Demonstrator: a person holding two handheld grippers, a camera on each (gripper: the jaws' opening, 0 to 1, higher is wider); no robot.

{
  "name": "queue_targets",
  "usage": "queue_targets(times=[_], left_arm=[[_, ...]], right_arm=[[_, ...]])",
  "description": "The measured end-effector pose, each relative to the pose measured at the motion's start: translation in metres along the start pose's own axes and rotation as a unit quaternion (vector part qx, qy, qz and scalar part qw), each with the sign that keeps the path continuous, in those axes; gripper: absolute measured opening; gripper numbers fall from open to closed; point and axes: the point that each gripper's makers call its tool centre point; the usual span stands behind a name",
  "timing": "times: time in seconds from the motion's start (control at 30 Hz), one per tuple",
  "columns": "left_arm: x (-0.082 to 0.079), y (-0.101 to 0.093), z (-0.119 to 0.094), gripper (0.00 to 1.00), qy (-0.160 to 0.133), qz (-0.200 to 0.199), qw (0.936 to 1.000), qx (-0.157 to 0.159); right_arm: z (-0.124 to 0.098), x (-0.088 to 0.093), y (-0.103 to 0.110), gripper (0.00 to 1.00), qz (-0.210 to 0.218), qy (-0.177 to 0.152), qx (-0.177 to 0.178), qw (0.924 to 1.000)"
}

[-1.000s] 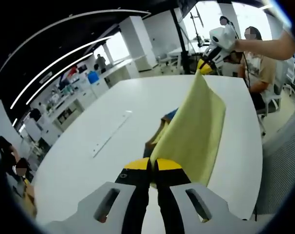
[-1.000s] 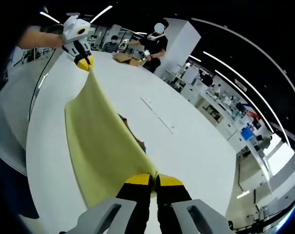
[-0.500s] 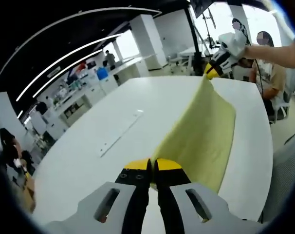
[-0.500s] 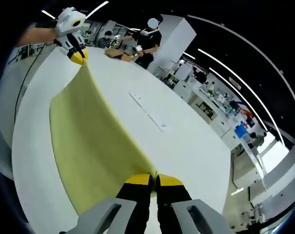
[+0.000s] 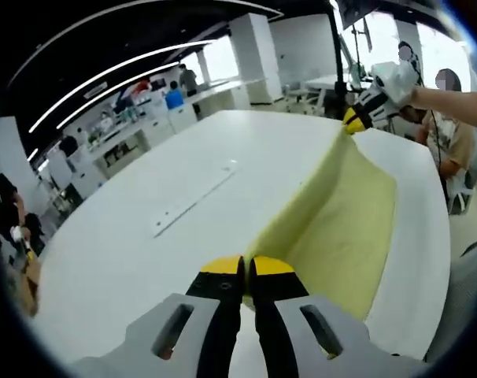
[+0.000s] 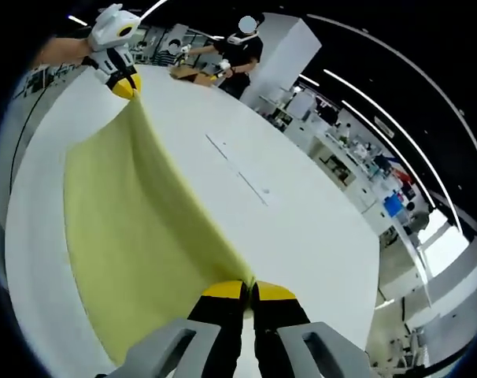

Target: Fold the garment on the visible template until the final outline fits inside the template.

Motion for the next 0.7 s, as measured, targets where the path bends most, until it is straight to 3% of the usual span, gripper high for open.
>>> queue_targets(times=[0.7], left_arm=[[0.061,0.013,0.059,0.01,0.057,-0.033,0.9978,0.003]], right_arm=[[0.061,0.038,0.013,0.0,0.031,0.046,-0.037,0.9978]])
Point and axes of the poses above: the point that each gripper's makers call its tool centre point, and the gripper's own axes: z roughly forward along the fingers, y roughly to its left, x roughly out of its underside, and after that the axes turned 6 degrees about -y, right-handed
